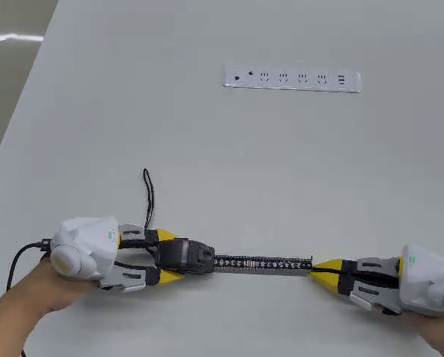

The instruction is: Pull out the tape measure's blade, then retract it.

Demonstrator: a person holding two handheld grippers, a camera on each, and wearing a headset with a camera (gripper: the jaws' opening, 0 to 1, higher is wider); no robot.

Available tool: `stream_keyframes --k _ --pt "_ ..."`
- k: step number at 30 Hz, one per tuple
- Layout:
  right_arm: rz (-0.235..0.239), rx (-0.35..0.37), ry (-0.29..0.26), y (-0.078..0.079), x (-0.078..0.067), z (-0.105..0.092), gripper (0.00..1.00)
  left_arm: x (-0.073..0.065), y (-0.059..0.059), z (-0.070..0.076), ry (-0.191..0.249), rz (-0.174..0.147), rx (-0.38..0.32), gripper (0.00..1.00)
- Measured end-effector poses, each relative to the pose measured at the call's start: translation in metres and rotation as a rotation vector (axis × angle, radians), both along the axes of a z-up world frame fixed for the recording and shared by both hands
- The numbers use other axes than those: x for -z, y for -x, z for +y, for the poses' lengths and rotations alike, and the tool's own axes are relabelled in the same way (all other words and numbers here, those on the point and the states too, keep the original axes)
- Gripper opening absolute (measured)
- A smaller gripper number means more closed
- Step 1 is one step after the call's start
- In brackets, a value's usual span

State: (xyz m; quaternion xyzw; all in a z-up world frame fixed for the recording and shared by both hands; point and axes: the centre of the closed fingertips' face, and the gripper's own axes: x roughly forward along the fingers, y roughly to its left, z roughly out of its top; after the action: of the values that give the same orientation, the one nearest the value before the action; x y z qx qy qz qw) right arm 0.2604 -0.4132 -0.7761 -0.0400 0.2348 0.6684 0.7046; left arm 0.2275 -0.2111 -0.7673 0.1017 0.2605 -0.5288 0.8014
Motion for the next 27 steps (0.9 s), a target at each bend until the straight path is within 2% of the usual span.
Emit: stream_keyframes --k 9,27 --pt "-0.007 0.000 0.003 -0.0018 -0.0012 0.0007 0.00 0.0005 0.0000 -0.0003 0.000 0.001 -0.001 0.30" --pt "0.007 0.009 0.006 -0.0032 0.0003 -0.0044 0.00 0.0012 -0.0003 -0.0009 0.000 0.003 0.001 0.30"
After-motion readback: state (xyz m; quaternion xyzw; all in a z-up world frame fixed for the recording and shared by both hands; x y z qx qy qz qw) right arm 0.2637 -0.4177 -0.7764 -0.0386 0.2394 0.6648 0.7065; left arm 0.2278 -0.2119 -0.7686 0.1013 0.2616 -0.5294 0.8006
